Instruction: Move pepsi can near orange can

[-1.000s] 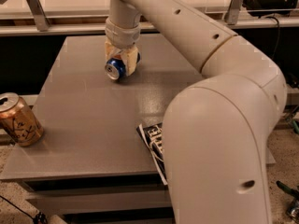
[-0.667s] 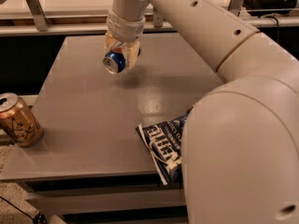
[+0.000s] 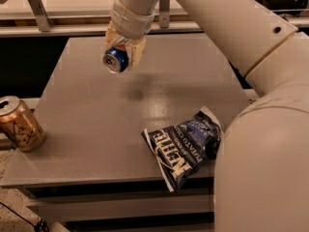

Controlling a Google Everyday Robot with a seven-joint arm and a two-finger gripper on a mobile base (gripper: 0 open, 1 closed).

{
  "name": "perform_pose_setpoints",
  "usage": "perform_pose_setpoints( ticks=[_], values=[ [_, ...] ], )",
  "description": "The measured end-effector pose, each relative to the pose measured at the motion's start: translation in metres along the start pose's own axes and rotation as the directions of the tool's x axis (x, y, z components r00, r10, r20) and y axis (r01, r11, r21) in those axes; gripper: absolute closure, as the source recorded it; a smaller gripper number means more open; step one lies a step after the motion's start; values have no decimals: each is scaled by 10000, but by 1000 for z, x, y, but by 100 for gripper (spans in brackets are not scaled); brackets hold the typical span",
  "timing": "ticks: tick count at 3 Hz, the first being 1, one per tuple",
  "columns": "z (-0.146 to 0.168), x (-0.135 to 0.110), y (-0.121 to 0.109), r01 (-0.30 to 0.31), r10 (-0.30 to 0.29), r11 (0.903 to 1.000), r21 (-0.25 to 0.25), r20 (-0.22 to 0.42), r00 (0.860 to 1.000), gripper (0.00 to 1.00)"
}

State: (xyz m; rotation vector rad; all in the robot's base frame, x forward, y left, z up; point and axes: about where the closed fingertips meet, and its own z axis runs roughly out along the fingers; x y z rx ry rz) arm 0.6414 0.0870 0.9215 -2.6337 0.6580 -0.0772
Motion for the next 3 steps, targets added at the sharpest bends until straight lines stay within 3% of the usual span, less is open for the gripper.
perform_pose_setpoints(
  ticks=[1, 2, 3],
  values=[
    [1, 0, 0, 3, -3, 10000, -3, -3, 10000, 100],
    [3, -33, -1, 810, -854, 9948, 624, 702, 9939, 100],
    [-4, -103, 2, 2123, -2527, 9529, 2164, 1803, 9506, 100]
  ],
)
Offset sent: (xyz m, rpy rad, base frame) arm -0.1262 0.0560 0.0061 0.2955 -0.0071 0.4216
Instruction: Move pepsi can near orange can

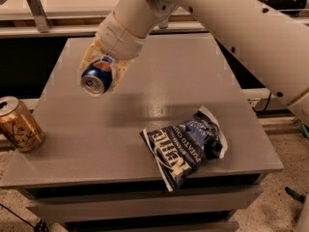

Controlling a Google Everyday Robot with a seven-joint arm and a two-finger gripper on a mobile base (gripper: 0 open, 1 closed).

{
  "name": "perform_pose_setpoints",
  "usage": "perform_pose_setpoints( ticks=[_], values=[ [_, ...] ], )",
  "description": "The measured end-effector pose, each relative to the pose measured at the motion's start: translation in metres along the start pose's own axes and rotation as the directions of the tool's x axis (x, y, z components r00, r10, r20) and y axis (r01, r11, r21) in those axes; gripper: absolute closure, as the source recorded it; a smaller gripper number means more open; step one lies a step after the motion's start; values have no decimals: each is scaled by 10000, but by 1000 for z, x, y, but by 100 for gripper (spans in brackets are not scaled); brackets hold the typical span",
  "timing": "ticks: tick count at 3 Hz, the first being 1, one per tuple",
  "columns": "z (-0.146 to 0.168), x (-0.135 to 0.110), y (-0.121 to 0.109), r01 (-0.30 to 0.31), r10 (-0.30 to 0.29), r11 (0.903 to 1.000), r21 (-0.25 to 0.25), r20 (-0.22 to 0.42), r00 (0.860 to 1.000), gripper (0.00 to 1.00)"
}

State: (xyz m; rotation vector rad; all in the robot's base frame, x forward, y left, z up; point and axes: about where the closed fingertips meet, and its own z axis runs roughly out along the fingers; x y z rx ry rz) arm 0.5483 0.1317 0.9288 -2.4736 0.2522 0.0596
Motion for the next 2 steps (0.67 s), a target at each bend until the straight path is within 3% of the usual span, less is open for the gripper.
perform_pose_setpoints(
  ticks=[1, 2],
  values=[
    [16, -62, -11, 1125, -1198, 9898, 869, 842, 9892, 100],
    [23, -73, -12, 1324, -1417, 9871, 903, 1053, 9843, 100]
  ],
)
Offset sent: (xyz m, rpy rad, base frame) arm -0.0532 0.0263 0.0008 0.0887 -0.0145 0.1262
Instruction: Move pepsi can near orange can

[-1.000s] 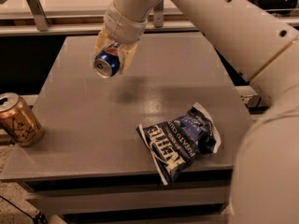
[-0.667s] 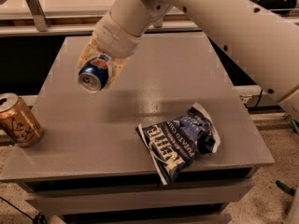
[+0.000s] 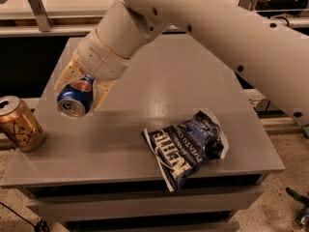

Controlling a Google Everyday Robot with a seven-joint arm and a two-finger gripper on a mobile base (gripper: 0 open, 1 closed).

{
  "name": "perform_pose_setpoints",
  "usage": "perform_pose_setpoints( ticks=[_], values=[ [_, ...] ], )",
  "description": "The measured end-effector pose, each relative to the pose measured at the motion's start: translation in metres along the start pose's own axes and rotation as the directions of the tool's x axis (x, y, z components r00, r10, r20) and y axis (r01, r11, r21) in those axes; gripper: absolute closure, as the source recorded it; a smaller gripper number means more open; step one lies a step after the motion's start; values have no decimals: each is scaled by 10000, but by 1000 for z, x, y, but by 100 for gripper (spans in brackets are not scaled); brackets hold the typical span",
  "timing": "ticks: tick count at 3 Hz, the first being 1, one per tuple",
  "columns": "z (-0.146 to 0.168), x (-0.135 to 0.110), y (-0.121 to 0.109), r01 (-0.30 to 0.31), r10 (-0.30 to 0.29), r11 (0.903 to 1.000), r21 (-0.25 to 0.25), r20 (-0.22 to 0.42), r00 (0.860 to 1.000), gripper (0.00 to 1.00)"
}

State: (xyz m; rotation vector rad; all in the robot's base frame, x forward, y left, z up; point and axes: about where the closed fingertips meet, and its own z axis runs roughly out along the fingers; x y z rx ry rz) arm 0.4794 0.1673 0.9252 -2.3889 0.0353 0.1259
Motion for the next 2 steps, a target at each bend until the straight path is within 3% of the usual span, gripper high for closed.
perform_pose_setpoints(
  ticks=[2],
  values=[
    [16, -3, 4, 319, -321, 9994, -117, -122, 9994, 100]
  ],
)
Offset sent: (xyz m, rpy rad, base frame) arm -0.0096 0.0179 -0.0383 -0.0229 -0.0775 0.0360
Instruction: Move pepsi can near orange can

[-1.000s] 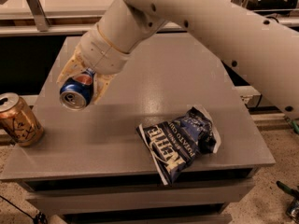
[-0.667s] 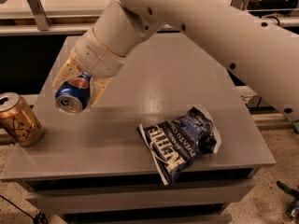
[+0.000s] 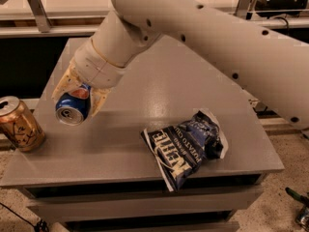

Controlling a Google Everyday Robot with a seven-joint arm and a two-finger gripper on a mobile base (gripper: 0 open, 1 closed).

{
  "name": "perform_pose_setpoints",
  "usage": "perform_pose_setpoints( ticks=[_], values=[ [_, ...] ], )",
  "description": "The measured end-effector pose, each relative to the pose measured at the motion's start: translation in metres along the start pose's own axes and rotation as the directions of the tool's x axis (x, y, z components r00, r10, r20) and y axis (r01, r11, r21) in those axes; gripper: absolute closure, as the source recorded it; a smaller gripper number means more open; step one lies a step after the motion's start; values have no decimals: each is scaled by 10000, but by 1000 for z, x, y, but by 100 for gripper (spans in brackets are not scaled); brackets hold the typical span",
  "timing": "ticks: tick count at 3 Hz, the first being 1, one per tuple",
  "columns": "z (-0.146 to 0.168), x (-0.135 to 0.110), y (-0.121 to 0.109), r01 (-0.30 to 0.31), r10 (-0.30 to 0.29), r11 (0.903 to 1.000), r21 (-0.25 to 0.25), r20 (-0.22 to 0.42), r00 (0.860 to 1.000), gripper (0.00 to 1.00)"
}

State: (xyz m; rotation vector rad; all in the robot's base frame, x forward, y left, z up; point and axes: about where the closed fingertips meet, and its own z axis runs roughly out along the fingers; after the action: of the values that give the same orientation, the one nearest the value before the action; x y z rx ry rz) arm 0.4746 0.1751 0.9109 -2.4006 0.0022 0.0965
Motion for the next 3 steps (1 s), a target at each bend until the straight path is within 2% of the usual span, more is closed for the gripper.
perform_pose_setpoints(
  ticks=[1, 2, 3],
  values=[
    [15, -6, 1, 519, -521, 9986, -103, -204, 9984, 100],
    [27, -10, -1, 856, -854, 9963, 69, -236, 9961, 100],
    [28, -11, -2, 894, -893, 9960, 63, -234, 9957, 82]
  ],
)
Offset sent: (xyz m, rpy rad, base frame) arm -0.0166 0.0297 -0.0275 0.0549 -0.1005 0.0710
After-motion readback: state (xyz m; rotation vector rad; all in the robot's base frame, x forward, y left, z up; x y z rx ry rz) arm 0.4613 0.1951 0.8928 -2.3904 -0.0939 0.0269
